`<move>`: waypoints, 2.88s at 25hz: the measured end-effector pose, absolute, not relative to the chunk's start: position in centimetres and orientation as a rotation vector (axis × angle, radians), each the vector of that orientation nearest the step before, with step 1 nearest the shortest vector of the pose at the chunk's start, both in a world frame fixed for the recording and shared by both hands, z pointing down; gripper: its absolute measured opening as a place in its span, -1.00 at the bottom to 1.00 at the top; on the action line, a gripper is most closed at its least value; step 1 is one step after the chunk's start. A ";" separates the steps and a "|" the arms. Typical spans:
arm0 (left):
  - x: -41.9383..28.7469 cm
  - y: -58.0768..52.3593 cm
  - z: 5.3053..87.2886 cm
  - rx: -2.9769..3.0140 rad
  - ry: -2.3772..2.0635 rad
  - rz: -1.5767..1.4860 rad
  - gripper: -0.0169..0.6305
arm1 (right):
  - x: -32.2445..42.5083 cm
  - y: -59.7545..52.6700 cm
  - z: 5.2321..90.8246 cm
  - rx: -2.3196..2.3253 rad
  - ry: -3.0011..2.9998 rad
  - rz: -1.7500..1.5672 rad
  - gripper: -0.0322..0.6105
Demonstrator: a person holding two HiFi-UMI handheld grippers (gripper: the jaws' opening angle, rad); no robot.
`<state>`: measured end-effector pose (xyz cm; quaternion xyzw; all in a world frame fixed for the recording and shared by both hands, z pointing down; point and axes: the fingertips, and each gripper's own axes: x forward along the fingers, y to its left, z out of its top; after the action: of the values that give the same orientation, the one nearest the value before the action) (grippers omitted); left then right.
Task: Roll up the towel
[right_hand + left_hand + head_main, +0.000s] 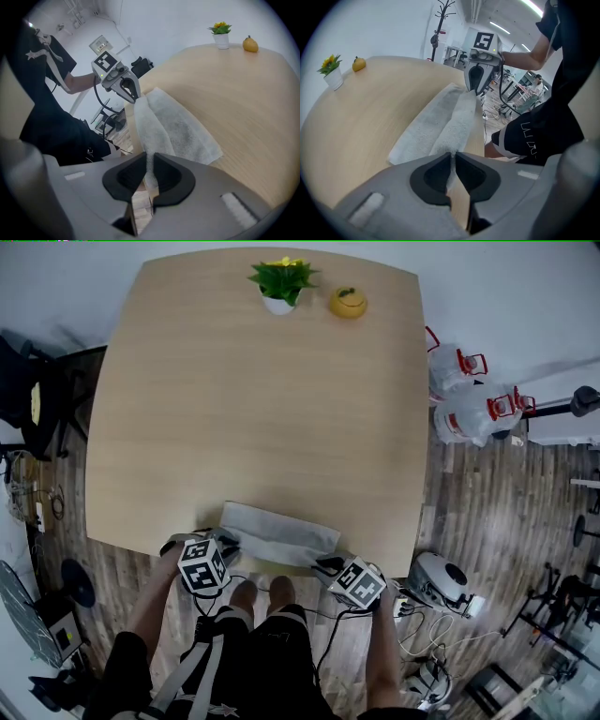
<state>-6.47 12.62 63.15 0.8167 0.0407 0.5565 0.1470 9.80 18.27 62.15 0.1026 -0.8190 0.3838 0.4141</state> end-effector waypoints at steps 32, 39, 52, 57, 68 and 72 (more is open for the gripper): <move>-4.9 9.4 64.1 2.156 0.396 1.609 -0.79 | 11.4 14.0 62.6 0.049 -2.083 1.167 -0.72; -4.4 7.8 63.9 2.265 0.318 1.643 -0.72 | 12.0 13.0 62.4 0.117 -2.113 0.998 -0.55; -4.2 3.1 63.8 2.546 -0.136 1.729 0.04 | 12.9 11.2 63.0 0.358 -2.078 0.687 -0.35; -4.0 2.0 63.7 2.620 -0.272 1.783 -0.02 | 13.0 11.0 63.5 0.410 -2.063 0.628 -0.34; -3.9 2.5 61.9 2.699 -0.426 1.788 -0.10 | 13.0 11.2 61.5 0.579 -2.074 0.475 -0.18; -4.1 3.0 59.8 2.782 -0.539 1.725 -0.10 | 12.9 11.8 59.8 0.673 -2.076 0.382 -0.18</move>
<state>-4.06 2.99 59.80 0.8354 -0.1619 0.5179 -0.0877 12.88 11.77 59.78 0.2716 -0.8384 0.1541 0.4467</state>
